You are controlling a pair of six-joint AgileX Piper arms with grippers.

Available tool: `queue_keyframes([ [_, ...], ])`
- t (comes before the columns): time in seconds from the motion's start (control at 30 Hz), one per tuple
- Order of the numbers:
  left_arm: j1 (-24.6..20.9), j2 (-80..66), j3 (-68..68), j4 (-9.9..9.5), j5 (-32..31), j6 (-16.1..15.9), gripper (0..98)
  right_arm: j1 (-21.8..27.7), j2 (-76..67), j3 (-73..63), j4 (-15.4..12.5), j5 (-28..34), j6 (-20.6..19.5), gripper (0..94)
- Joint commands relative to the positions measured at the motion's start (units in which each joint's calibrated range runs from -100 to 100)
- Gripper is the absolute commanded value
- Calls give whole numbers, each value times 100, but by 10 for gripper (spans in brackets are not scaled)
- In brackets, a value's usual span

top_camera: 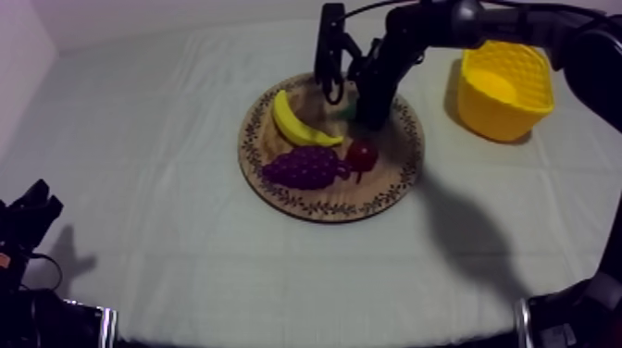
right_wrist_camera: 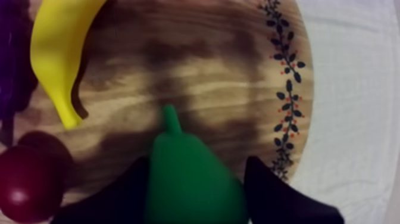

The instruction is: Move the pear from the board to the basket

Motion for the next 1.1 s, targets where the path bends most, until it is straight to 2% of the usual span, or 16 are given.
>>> queue_keyframes([
  [0.0,-3,-4,0,1,-1,0,1,-30,9,58,-18,62,-10,332],
  [0.23,-3,-4,0,1,-1,0,1,-136,-463,444,-2,118,-76,312],
  [0.43,-3,-4,0,1,-1,-1,1,39,-1610,636,-226,925,178,312],
  [0.63,-3,-4,0,1,-1,0,1,577,-2689,133,-490,2267,517,333],
  [0.77,-3,-4,0,1,-1,0,1,1096,-3100,-297,-581,2841,667,353],
  [0.9,-3,-4,0,1,-1,0,1,1563,-3259,-474,-567,3003,737,360],
  [1.07,-3,-4,0,1,-1,0,1,1995,-3233,-285,-504,2772,729,373],
])
